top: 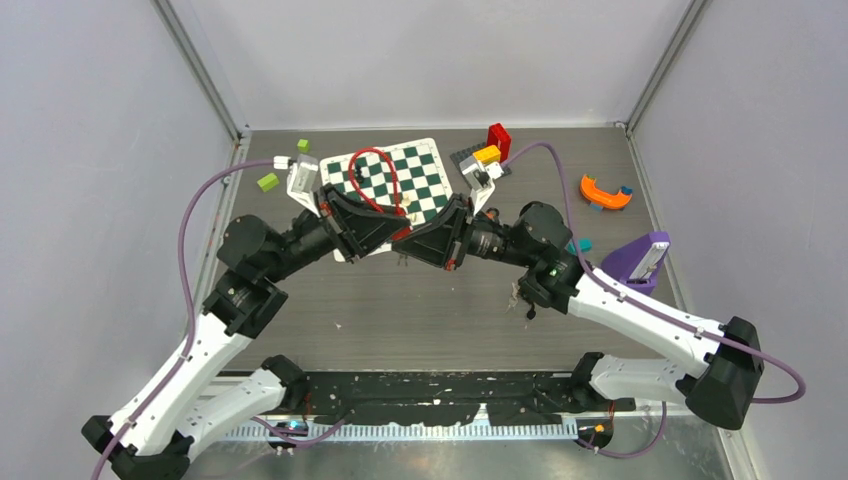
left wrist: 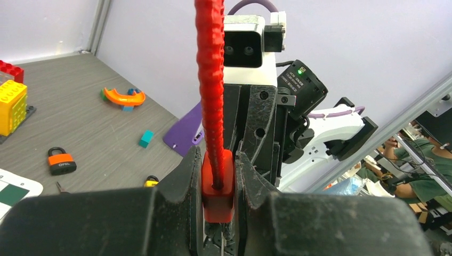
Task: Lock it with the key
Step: Remove the key from the lock.
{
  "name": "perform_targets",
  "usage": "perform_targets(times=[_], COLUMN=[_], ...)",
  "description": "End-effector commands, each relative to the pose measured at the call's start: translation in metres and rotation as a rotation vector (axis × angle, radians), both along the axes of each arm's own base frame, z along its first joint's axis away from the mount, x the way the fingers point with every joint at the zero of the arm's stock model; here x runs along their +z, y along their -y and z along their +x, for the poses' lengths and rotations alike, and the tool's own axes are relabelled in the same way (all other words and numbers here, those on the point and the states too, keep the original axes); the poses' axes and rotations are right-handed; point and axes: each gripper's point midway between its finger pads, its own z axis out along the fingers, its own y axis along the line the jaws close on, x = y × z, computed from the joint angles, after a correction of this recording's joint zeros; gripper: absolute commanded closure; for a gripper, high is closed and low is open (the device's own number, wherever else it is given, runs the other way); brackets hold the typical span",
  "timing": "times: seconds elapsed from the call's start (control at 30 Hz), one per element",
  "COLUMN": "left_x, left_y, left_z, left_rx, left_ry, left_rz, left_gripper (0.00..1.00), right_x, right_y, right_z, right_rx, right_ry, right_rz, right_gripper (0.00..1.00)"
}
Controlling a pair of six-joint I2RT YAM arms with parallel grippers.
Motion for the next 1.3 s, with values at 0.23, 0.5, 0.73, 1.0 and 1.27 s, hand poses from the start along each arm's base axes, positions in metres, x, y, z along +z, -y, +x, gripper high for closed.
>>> perform_targets(times=[0.23,0.5,0.73,1.0,1.27], left_x=[0.035,0.038,0.041,0.037,0.042], left_y=[-0.049,-0.040,-0.037,-0.037,-0.038], left_z=[0.002,-0.009,-0.006,-0.005,-0.013], left_rx=[0.261,0.180,0.173,0.184,0.157], left_ry=[0.176,0.209,0.180,0.166,0.161], left_rz=[-0.108,-0.126,-0.128,-0.044,0.016], left_gripper=[1.00,1.00,1.00,1.00,1.00], right_x=[-0.001,0.023,-0.024,-0.028,-0.035], right_y=[0.004,-0.010,-0.031,-0.015,0.001], right_z=[-0.005,-0.052,-0.024,-0.023,-0.021], right_rx=[-0.018,0.324,0.089,0.058,0.021], right_ry=[0.094,0.055,0.088,0.140,0.251], right_rz=[-0.053,0.059,-0.176,-0.185,-0.279], right_gripper=[0.95,0.95,0.95,0.95,0.95])
